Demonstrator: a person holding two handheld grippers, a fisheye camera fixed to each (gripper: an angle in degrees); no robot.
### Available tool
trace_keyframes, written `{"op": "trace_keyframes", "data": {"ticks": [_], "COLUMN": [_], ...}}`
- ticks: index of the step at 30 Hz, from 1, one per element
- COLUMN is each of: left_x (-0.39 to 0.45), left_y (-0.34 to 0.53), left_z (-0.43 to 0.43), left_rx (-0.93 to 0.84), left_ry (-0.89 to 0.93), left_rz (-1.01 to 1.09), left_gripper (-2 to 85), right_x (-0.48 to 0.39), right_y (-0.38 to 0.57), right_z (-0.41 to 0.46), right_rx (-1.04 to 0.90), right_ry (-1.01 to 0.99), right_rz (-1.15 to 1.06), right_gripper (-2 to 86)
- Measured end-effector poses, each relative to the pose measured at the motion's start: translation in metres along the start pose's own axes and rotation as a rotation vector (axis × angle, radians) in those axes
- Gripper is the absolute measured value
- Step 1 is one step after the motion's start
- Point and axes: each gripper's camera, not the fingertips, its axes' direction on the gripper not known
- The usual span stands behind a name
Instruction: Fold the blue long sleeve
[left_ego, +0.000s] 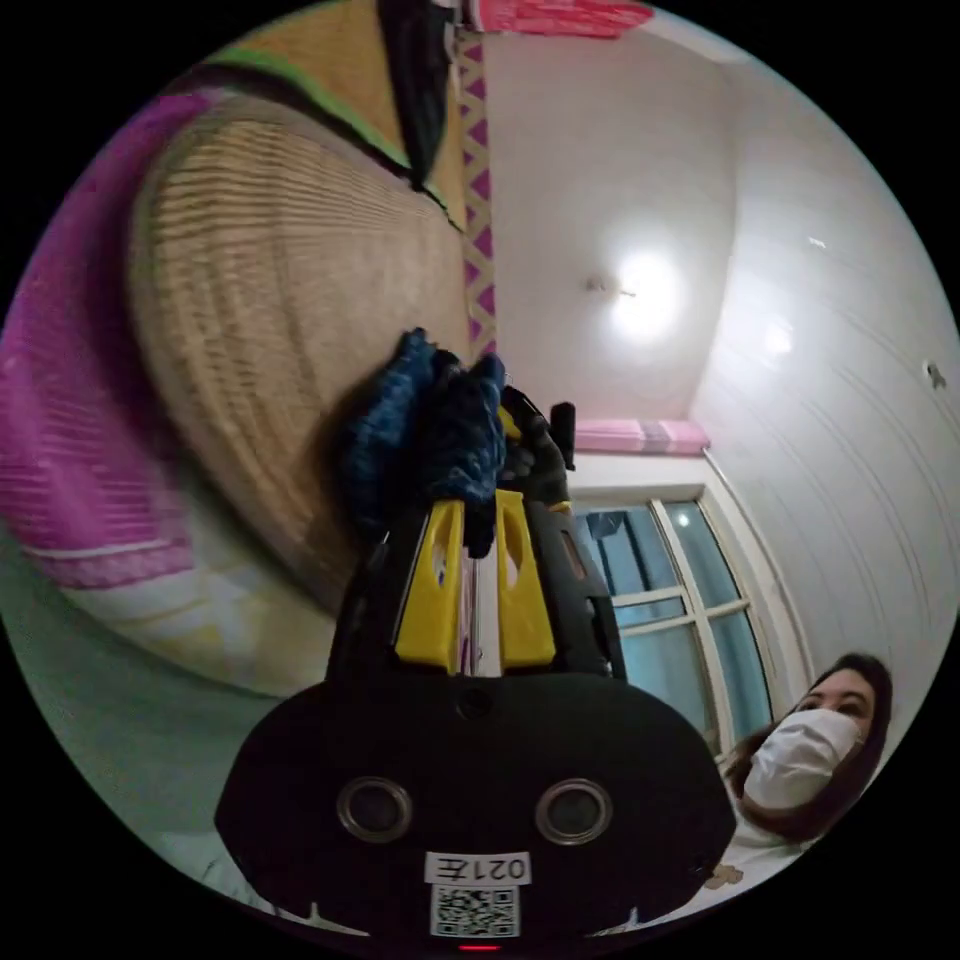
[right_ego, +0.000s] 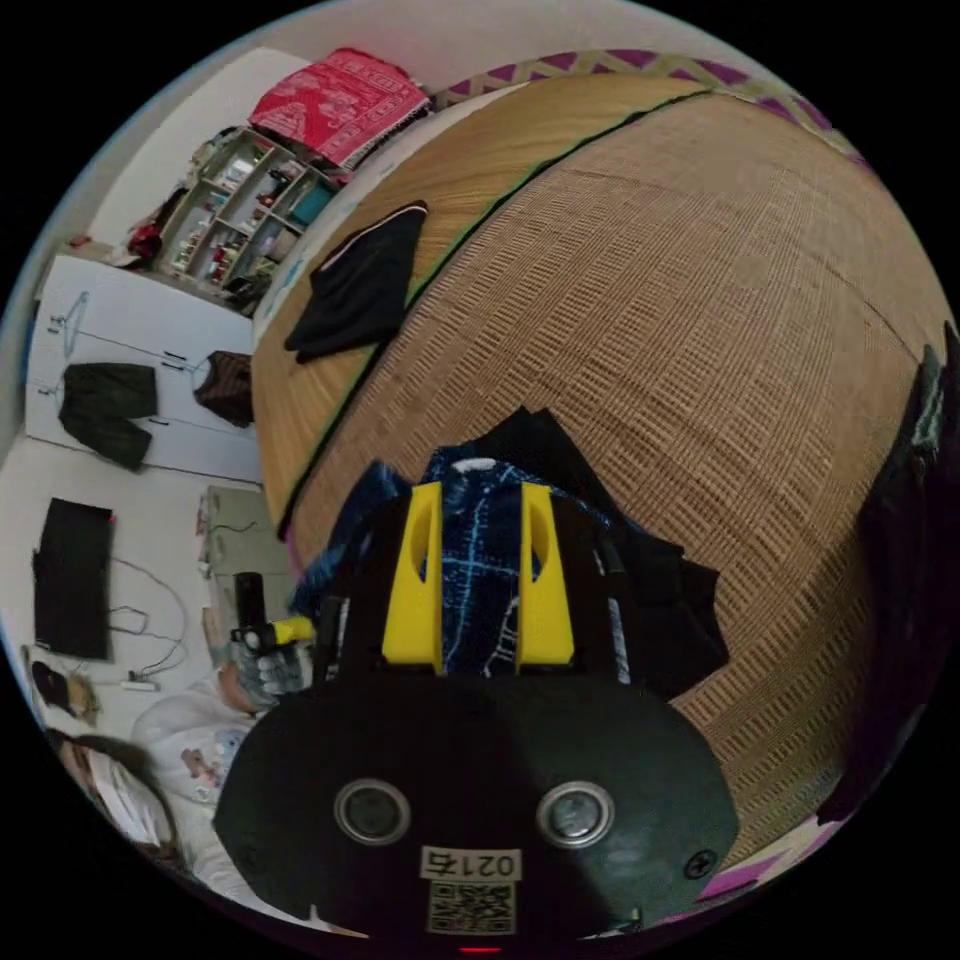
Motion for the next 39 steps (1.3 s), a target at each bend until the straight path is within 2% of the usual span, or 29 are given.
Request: {"op": "trace_keyframes", "data": {"ticks": [2, 5, 10, 14, 16, 18, 21, 23, 26, 31, 35, 39], "left_x": [0.006, 0.030, 0.079, 0.067, 0.063, 0.066, 0.078, 0.080, 0.073, 0.082, 0.084, 0.081], "left_y": [0.003, 0.003, -0.012, -0.023, -0.026, -0.027, -0.026, -0.031, -0.039, -0.048, -0.057, -0.066], "left_z": [-0.017, -0.025, 0.032, 0.082, 0.087, 0.089, 0.079, 0.079, 0.097, 0.129, 0.153, 0.180], "left_rx": [0.043, 0.057, -0.078, -0.256, -0.258, -0.262, -0.202, -0.226, -0.338, -0.459, -0.555, -0.631], "left_ry": [-0.042, -0.152, -0.447, -0.680, -0.648, -0.644, -0.526, -0.490, -0.486, -0.508, -0.470, -0.484], "left_rz": [0.062, 0.242, 0.626, 0.641, 0.619, 0.607, 0.634, 0.616, 0.555, 0.578, 0.567, 0.528], "left_gripper": [4.2, 4.1, 6.4, 6.4, 5.3, 4.2, 1.2, 6.1, 12.5, 14.4, 13.0, 6.6], "right_x": [-0.019, -0.050, -0.108, -0.121, -0.116, -0.102, -0.047, 0.022, 0.114, 0.199, 0.212, 0.222], "right_y": [0.013, 0.051, 0.132, 0.190, 0.207, 0.210, 0.216, 0.221, 0.220, 0.214, 0.192, 0.181], "right_z": [-0.005, -0.019, 0.009, 0.071, 0.072, 0.053, -0.017, -0.060, -0.068, -0.043, -0.032, -0.023], "right_rx": [0.022, 0.038, -0.042, -0.100, -0.009, -0.012, 0.204, 0.345, 0.357, 0.366, 0.360, 0.334], "right_ry": [0.120, 0.151, 0.148, 0.254, 0.311, 0.270, 0.156, 0.094, -0.091, -0.493, -0.561, -0.594], "right_rz": [-0.084, -0.235, -0.489, -0.566, -0.581, -0.532, -0.325, -0.080, 0.146, 0.253, 0.219, 0.229], "right_gripper": [10.4, 8.8, 8.0, 8.3, 7.5, 7.2, 8.1, 10.3, 12.6, 13.6, 12.5, 9.0]}}
